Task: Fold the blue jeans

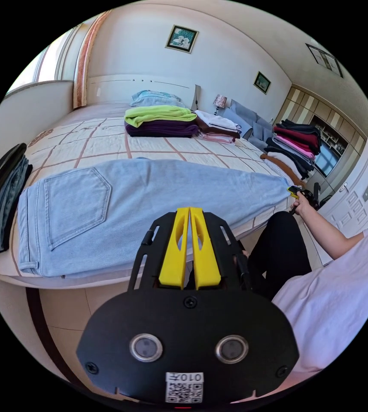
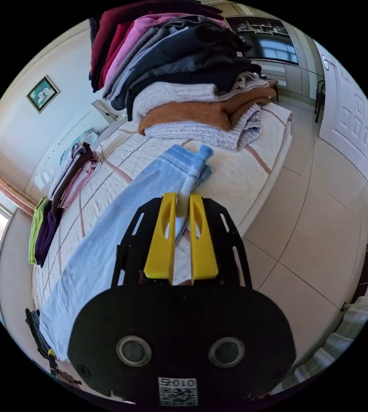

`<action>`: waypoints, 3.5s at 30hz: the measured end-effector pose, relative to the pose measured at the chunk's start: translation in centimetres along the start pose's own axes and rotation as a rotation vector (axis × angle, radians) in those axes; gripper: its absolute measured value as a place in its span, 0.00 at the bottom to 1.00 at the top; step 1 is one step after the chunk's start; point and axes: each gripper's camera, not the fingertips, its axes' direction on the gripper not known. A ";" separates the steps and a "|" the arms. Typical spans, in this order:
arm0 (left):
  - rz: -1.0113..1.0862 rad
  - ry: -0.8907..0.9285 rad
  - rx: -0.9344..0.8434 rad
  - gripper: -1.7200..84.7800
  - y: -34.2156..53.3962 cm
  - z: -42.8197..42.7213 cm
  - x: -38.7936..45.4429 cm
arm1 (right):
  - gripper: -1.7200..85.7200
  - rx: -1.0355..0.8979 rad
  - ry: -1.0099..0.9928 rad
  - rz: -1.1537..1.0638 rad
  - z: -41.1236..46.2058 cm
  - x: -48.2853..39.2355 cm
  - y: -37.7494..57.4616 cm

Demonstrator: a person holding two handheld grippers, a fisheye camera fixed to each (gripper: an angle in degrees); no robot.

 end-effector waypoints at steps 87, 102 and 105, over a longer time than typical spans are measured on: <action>-0.096 0.024 -0.139 0.15 1.9 17.1 4.7 | 0.05 -0.267 -0.581 -0.984 3.5 -11.3 30.1; -0.081 0.052 -0.195 0.04 -0.2 15.2 4.8 | 0.05 -0.273 -0.604 -0.949 4.5 -10.2 30.3; -0.111 0.098 -0.195 0.03 -0.6 14.4 3.4 | 0.05 -0.283 -0.608 -0.939 5.0 -10.6 30.4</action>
